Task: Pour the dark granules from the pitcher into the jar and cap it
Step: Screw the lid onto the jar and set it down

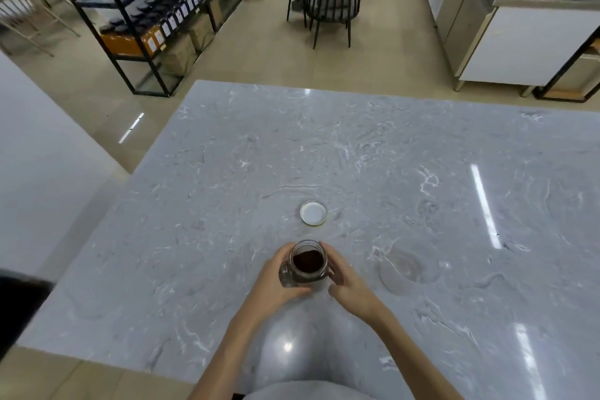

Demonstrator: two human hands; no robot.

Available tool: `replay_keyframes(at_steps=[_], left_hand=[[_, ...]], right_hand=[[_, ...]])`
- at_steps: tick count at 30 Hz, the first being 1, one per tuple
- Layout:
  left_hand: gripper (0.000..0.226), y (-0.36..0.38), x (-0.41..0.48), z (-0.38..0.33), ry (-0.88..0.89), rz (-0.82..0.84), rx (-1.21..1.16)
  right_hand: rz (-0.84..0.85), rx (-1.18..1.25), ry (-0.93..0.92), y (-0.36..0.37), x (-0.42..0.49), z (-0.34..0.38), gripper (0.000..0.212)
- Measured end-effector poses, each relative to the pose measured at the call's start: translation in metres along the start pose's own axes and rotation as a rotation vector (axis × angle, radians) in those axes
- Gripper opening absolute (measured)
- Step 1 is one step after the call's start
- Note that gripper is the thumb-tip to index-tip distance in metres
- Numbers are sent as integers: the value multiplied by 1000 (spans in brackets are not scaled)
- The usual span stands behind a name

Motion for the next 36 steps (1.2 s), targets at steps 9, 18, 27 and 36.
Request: replay_keyframes(at_steps=[9, 18, 27, 36], left_hand=[[90, 3, -3, 20, -75, 57, 16], [88, 3, 2, 23, -48, 129, 71], [92, 11, 12, 18, -37, 250, 108], [91, 20, 15, 15, -21, 280, 128]], right_hand=[[-294, -910, -4, -22, 124, 70, 57], [-52, -1198, 74, -22, 145, 60, 76], [-281, 835, 25, -39, 22, 71, 68], [-215, 1251, 48, -28, -32, 47, 54]])
Point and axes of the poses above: each hand's wrist, its own x-axis towards the middle knuckle, its own y-axis out of the palm, z = x × y, the point moved 3 cm from there along x, towards the middle knuckle, and after that the axes turned 12 degrees about x, right-handed, at the moved point
